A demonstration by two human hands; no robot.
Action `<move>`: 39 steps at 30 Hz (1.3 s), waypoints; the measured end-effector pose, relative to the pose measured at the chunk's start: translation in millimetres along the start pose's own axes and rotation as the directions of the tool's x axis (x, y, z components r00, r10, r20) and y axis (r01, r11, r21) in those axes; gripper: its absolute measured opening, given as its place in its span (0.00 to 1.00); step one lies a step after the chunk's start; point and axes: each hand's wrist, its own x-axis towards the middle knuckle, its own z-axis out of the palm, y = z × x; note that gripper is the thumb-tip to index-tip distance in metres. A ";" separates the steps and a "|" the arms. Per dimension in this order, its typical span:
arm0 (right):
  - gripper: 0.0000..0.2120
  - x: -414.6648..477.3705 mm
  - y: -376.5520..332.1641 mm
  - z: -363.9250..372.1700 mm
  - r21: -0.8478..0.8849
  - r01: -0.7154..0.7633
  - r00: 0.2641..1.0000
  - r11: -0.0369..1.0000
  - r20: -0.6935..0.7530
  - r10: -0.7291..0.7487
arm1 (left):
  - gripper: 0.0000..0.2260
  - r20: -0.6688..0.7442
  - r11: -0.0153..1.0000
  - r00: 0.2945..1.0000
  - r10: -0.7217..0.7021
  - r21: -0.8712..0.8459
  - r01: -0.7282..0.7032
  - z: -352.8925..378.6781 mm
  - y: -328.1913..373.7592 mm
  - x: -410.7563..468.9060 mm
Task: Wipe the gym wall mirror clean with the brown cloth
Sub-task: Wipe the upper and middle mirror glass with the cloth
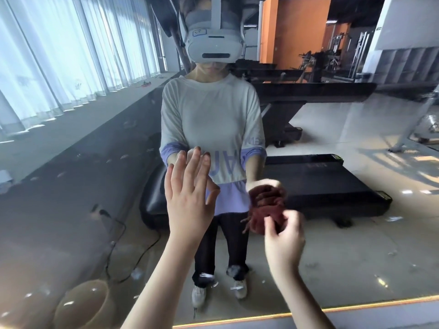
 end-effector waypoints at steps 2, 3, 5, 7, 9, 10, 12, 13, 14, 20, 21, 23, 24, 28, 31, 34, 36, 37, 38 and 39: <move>0.10 -12.4 -5.5 9.2 0.004 0.075 0.992 0.997 0.105 -0.075 | 0.29 0.001 1.000 1.000 -0.001 0.005 0.001 0.2 -0.2 -0.3; 0.10 -9.5 -8.9 10.1 0.011 0.112 0.987 0.994 0.114 -0.112 | 0.29 0.003 1.000 1.000 -0.001 0.005 0.001 0.0 -0.3 -0.6; 0.13 5.8 -12.4 5.5 0.025 0.127 0.991 0.992 0.040 -0.128 | 0.29 0.006 1.000 1.000 -0.003 0.001 0.003 -0.6 -0.3 -0.6; 0.13 15.7 -5.4 -1.7 0.027 0.071 0.996 0.997 -0.049 -0.069 | 0.29 0.009 1.000 1.000 -0.005 0.002 0.005 -0.7 -0.3 -0.7; 0.11 7.2 3.0 -2.4 0.007 -0.012 0.998 1.000 -0.056 0.012 | 0.29 0.009 1.000 1.000 -0.005 0.012 0.005 -0.5 0.2 -0.9; 0.11 -2.1 5.1 0.8 -0.016 -0.037 0.999 0.999 -0.016 0.037 | 0.28 0.006 1.000 1.000 -0.006 0.015 0.005 -0.4 0.5 -0.8; 0.15 -17.3 2.8 7.5 -0.040 -0.003 0.996 0.999 0.091 0.006 | 0.28 -0.001 1.000 1.000 -0.008 0.013 0.008 -0.6 1.3 -0.3; 0.15 -15.9 -1.1 8.1 -0.029 0.033 0.992 0.999 0.120 -0.029 | 0.27 -0.001 1.000 1.000 -0.007 0.009 0.007 -0.9 1.6 -0.4; 0.13 -8.3 -4.9 6.9 -0.011 0.055 0.992 0.998 0.113 -0.053 | 0.27 0.000 1.000 1.000 -0.006 0.006 0.006 -1.2 1.6 -0.5; 0.18 35.2 -0.2 -16.1 0.030 0.004 0.988 1.000 -0.156 0.000 | 0.26 0.007 1.000 1.000 -0.019 0.012 0.019 -1.4 3.2 -0.1; 0.17 27.1 0.6 -14.2 0.011 -0.003 0.992 1.000 -0.127 0.004 | 0.26 0.005 1.000 1.000 -0.024 0.016 0.024 -1.2 4.5 0.2; 0.15 8.8 -2.4 -6.3 -0.009 0.066 0.998 0.998 -0.005 -0.066 | 0.26 -0.006 0.999 0.999 -0.041 0.016 0.041 -1.1 7.4 0.2; 0.15 5.5 -5.8 -3.6 -0.004 0.124 0.991 0.992 0.053 -0.124 | 0.25 -0.014 0.999 0.999 -0.050 0.013 0.050 -1.2 9.2 0.1; 0.15 40.6 -13.6 -14.6 0.020 0.167 0.986 0.986 -0.025 -0.166 | 0.27 0.011 1.000 1.000 -0.005 -0.005 0.005 -3.8 18.1 0.9; 0.19 55.2 -5.8 -25.9 0.039 0.027 0.989 0.999 -0.145 -0.021 | 0.31 0.059 0.998 0.997 0.047 -0.054 -0.043 -1.0 28.0 1.5; 0.17 36.5 -12.3 -19.9 0.026 0.072 0.995 0.997 -0.074 -0.070 | 0.35 0.080 0.999 0.996 0.028 -0.043 -0.024 5.5 35.6 0.5; 0.16 36.3 -20.0 -17.0 0.023 0.211 0.977 0.977 -0.025 -0.210 | 0.35 0.059 1.000 0.998 0.018 -0.022 -0.017 8.5 37.2 -0.9; 0.15 45.7 -24.4 -18.4 0.024 0.258 0.966 0.966 -0.031 -0.257 | 0.35 0.047 1.000 0.999 0.020 -0.013 -0.020 9.0 37.4 -0.8; 0.14 57.5 -28.9 -21.6 0.026 0.273 0.961 0.962 -0.060 -0.271 | 0.35 0.037 1.000 0.999 0.024 -0.007 -0.024 9.4 37.2 -0.9; 0.13 70.2 -31.6 -25.6 0.028 0.259 0.961 0.965 -0.110 -0.255 | 0.35 0.030 1.000 0.999 0.026 -0.004 -0.025 9.6 37.3 -0.9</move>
